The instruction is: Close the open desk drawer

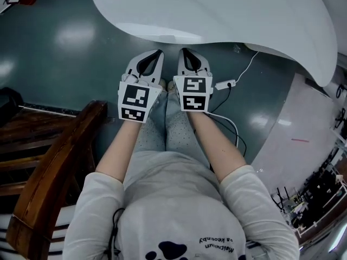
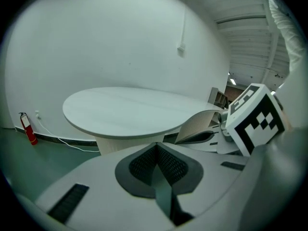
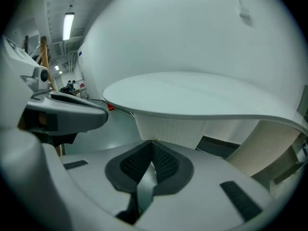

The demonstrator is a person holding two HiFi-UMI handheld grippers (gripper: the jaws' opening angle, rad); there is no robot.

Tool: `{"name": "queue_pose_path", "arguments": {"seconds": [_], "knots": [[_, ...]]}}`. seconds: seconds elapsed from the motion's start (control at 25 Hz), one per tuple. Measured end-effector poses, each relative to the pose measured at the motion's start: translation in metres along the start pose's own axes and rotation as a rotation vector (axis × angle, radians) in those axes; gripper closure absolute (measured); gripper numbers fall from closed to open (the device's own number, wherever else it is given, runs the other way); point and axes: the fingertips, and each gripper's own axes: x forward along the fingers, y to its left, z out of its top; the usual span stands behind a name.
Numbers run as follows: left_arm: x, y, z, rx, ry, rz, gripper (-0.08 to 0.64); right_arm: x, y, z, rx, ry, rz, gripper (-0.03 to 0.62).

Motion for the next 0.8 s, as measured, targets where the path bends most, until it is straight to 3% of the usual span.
{"name": "queue_pose_path", "arguments": {"seconds": [0.28, 0.8], "knots": [[-0.027, -0.016, 0.031, 0.021, -0.039, 0.012, 0.551, -0.038, 0.002, 0.017, -0.013, -0.034, -0.001, 0.577], [-0.078, -0.050, 0.115, 0.039, -0.179, 0.007, 0.551, -0.112, -0.007, 0.079, -0.033, -0.186, -0.031, 0.577]]}}
